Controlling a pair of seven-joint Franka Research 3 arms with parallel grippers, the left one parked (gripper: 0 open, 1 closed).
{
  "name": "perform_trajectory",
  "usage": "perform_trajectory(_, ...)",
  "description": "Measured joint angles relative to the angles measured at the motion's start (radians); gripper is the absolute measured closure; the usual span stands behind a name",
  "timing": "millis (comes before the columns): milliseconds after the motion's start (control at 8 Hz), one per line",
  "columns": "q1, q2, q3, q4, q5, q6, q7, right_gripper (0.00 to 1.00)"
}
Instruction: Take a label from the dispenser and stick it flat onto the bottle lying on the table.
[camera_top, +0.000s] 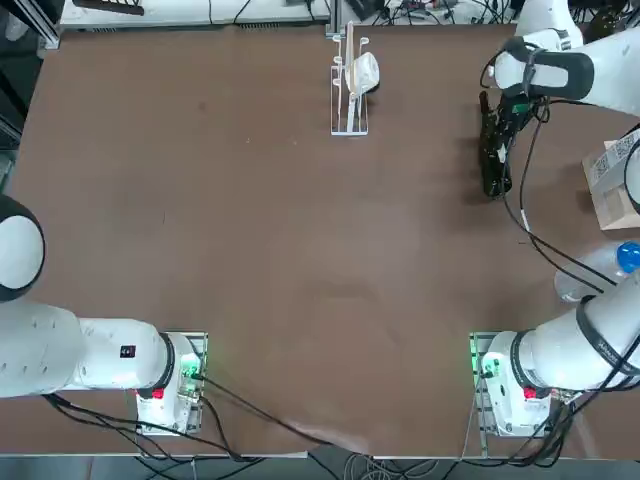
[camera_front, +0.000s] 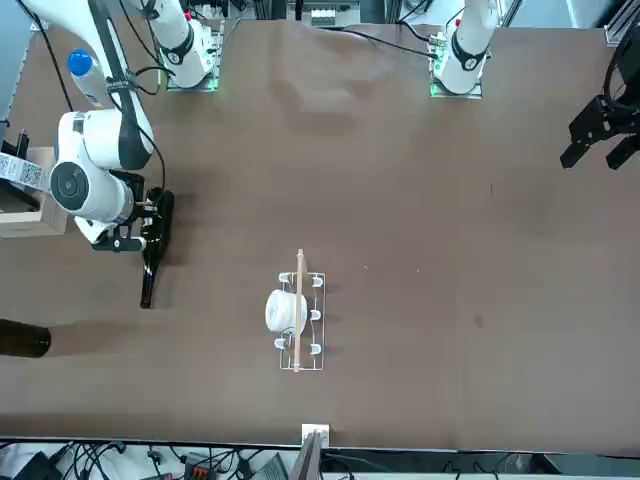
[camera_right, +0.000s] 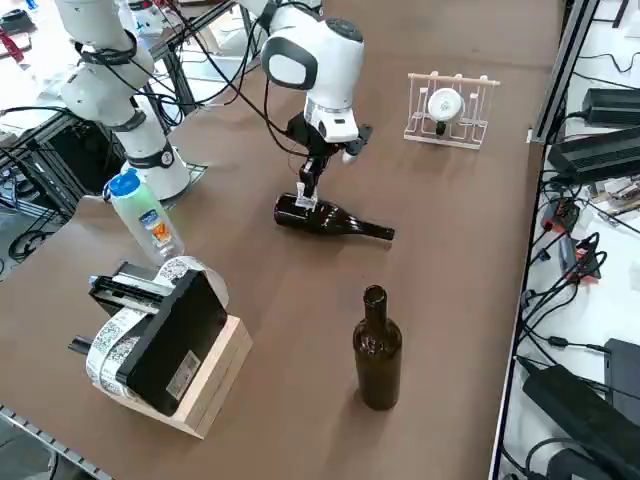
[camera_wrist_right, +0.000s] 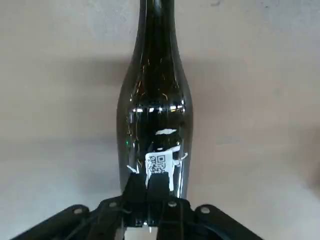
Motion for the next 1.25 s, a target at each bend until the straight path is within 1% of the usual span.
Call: perform_trajectory(1250,0.002,0.012,0.006,0.0,0.0,0.003,-0.001,0.98)
